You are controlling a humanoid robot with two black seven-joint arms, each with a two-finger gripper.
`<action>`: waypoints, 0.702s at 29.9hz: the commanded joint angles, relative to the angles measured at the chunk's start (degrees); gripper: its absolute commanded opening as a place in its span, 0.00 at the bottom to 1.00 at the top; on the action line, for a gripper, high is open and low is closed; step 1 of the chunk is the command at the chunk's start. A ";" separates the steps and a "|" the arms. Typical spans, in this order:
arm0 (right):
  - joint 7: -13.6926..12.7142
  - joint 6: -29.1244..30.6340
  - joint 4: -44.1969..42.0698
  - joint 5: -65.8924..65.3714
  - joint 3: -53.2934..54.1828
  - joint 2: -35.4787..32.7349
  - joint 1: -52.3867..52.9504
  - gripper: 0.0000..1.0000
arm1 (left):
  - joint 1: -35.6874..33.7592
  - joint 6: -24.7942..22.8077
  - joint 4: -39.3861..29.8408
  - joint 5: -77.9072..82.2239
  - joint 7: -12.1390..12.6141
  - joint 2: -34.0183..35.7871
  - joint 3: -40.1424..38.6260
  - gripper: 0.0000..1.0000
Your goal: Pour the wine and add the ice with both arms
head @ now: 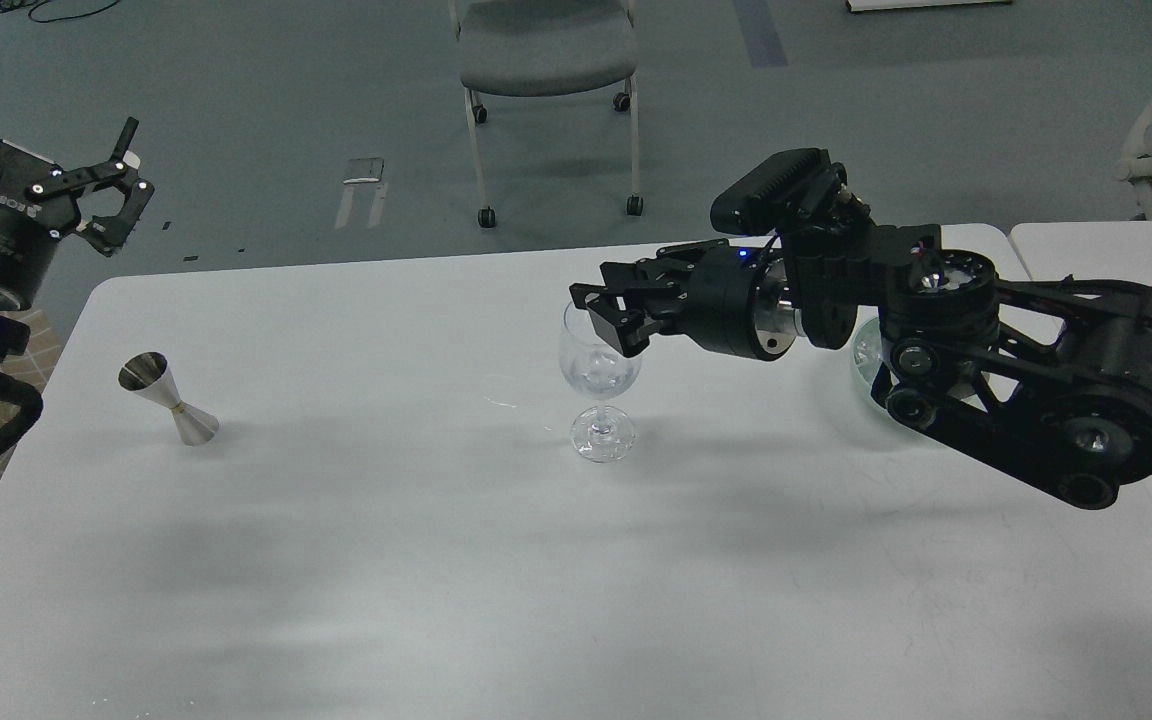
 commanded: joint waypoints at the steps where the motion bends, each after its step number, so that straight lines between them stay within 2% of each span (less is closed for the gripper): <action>1: -0.05 0.06 -0.03 0.11 -0.08 0.05 0.08 0.51 | 0.00 -0.09 0.00 0.00 0.03 0.00 -0.08 0.98; 8: -0.05 -0.02 0.06 0.29 1.50 0.14 0.95 0.57 | -0.09 0.00 0.00 0.00 0.03 0.08 -0.08 0.98; 10: -0.05 -0.20 0.06 0.56 4.05 0.23 1.22 0.75 | -0.09 0.00 0.00 0.00 0.03 0.08 -0.08 0.98; 11: -0.05 -0.20 0.15 0.64 6.75 0.23 1.22 0.99 | -0.09 0.00 0.00 0.09 -0.05 0.17 -0.08 0.98; 18: 0.03 -0.37 0.50 0.73 20.83 2.16 1.22 1.00 | 0.00 0.09 0.09 0.80 -0.49 0.26 0.44 0.98; 21: 0.12 -1.08 0.32 0.82 26.36 2.43 0.78 1.00 | 0.18 1.49 0.18 0.88 -0.84 0.00 0.89 0.98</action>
